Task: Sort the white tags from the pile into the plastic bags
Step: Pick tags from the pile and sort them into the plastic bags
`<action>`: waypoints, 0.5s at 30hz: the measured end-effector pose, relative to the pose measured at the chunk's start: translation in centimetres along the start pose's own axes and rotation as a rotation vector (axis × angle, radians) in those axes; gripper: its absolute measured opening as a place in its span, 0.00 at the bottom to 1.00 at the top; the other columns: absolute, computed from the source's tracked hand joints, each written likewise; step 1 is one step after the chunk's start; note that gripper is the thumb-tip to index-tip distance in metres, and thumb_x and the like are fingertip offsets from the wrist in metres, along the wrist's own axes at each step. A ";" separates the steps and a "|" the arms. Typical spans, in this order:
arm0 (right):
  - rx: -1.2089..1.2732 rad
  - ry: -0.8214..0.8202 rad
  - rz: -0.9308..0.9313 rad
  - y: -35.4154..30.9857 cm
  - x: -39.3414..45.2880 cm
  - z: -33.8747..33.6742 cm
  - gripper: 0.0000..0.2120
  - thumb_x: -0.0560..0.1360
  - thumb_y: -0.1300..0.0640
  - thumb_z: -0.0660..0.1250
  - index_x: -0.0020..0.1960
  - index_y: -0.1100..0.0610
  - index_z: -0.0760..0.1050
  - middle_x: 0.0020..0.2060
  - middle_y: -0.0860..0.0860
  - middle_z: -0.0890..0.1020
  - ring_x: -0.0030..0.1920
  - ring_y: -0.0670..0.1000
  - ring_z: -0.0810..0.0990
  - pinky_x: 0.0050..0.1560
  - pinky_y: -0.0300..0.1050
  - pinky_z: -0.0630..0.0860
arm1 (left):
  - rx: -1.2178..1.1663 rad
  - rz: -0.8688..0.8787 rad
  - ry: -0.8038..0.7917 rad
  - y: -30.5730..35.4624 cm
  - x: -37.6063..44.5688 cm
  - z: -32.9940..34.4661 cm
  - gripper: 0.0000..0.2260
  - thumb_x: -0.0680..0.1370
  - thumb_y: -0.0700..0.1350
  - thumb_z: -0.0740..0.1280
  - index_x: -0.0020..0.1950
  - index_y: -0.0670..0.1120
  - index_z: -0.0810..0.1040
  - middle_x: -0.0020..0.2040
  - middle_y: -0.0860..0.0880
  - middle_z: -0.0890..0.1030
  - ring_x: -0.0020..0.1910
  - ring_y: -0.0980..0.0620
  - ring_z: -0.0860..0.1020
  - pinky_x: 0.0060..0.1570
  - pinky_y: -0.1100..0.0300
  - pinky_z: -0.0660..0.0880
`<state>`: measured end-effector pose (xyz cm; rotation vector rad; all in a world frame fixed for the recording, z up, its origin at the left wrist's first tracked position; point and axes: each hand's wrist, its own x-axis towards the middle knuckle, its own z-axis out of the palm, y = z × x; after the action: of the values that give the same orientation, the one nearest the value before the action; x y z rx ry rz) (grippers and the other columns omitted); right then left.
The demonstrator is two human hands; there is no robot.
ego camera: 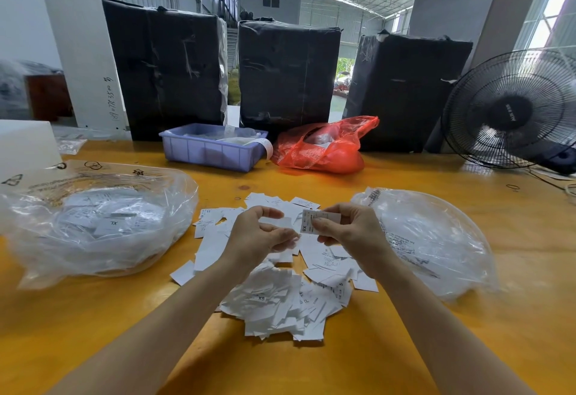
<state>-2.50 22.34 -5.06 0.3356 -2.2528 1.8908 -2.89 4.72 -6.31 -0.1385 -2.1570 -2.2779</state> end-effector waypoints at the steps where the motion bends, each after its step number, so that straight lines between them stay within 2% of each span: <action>1: -0.011 -0.014 0.003 0.0 -0.1 0.1 0.04 0.70 0.67 0.72 0.42 0.61 0.78 0.35 0.57 0.81 0.28 0.47 0.80 0.31 0.36 0.77 | 0.008 0.003 0.002 0.0 0.0 0.0 0.13 0.71 0.33 0.72 0.51 0.42 0.73 0.38 0.39 0.84 0.36 0.46 0.84 0.38 0.59 0.81; 7: -0.113 0.000 -0.038 0.3 -0.1 0.6 0.03 0.70 0.68 0.72 0.44 0.64 0.79 0.36 0.58 0.81 0.30 0.50 0.79 0.31 0.37 0.77 | 0.036 0.008 -0.003 0.0 0.1 0.1 0.13 0.71 0.34 0.72 0.51 0.43 0.74 0.38 0.39 0.84 0.35 0.46 0.84 0.37 0.60 0.81; 11: -0.116 0.005 -0.050 0.3 -0.2 0.6 0.03 0.70 0.67 0.72 0.43 0.62 0.79 0.36 0.58 0.81 0.30 0.50 0.80 0.32 0.36 0.78 | 0.019 -0.011 -0.016 0.1 0.0 0.1 0.12 0.72 0.34 0.71 0.52 0.43 0.73 0.38 0.40 0.84 0.35 0.46 0.84 0.33 0.62 0.79; 15: -0.117 0.007 -0.066 0.2 -0.2 0.7 0.05 0.70 0.67 0.72 0.42 0.59 0.78 0.36 0.56 0.81 0.30 0.48 0.80 0.32 0.36 0.78 | 0.015 -0.017 -0.036 0.2 -0.1 0.1 0.11 0.73 0.35 0.71 0.52 0.42 0.73 0.37 0.41 0.85 0.35 0.46 0.84 0.33 0.62 0.79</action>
<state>-2.41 21.67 -5.43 0.3794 -2.3058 1.7173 -2.76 4.80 -6.10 -0.1629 -2.2002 -2.2850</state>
